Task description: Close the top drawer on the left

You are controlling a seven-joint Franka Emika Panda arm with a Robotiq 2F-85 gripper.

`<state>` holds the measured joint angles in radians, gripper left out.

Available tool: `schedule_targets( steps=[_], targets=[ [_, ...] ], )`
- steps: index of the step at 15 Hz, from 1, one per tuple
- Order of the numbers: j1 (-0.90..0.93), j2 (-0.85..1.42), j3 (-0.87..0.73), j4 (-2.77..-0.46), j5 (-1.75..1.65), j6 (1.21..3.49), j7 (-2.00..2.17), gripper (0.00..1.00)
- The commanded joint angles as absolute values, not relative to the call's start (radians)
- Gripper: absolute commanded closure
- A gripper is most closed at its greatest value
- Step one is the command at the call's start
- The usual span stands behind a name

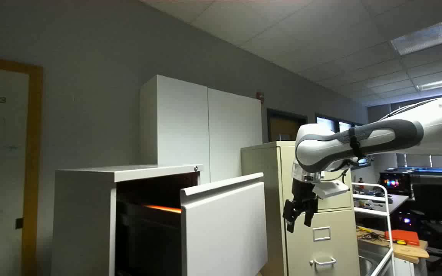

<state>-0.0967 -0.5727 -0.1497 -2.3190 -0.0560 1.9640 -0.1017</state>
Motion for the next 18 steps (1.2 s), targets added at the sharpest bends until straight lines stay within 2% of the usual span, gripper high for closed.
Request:
schedule_targets(
  steps=[1, 18],
  targets=[
    [-0.102, -0.572, -0.146, -2.316, -0.053, 1.963, -0.104, 0.0],
    [-0.104, -0.573, -0.128, -2.304, -0.061, 1.957, -0.08, 0.0]
  ],
)
